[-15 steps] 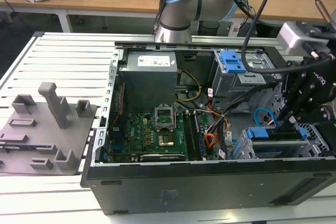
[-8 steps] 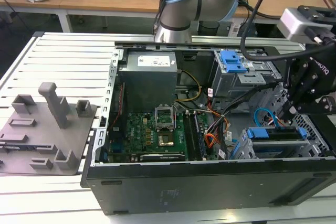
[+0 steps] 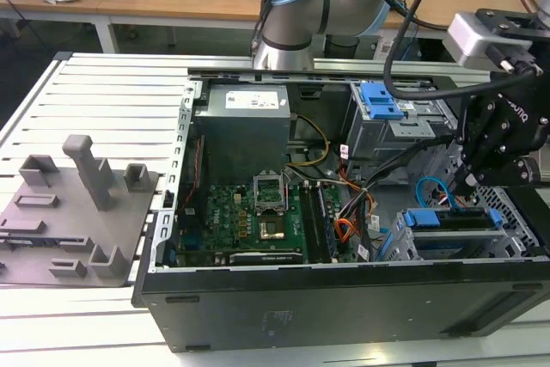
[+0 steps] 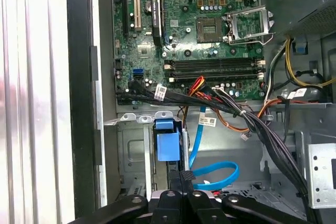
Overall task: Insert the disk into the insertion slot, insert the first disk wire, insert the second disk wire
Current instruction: 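Insert the second disk wire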
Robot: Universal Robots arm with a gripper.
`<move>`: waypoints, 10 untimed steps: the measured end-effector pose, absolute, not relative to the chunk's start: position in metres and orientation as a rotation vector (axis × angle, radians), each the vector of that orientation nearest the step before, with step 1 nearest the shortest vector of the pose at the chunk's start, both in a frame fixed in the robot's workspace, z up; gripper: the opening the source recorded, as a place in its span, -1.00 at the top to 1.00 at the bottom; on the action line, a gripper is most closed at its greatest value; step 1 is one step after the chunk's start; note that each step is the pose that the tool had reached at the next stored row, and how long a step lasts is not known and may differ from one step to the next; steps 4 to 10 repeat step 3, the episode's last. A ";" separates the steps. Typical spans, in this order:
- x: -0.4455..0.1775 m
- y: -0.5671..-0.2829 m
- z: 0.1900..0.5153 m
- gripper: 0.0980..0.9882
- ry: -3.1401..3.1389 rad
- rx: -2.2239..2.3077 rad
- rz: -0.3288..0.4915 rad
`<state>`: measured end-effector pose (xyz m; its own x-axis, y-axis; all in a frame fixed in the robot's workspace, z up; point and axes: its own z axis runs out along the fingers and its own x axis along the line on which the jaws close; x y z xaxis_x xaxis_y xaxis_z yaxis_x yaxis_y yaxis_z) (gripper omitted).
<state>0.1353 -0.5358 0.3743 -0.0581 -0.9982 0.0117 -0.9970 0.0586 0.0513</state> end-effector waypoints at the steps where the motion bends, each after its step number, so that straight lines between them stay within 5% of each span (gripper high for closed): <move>1: 0.135 -0.536 0.374 0.98 -2.253 2.125 -0.046; 10: 0.135 -0.536 0.374 0.98 -2.253 2.125 -0.045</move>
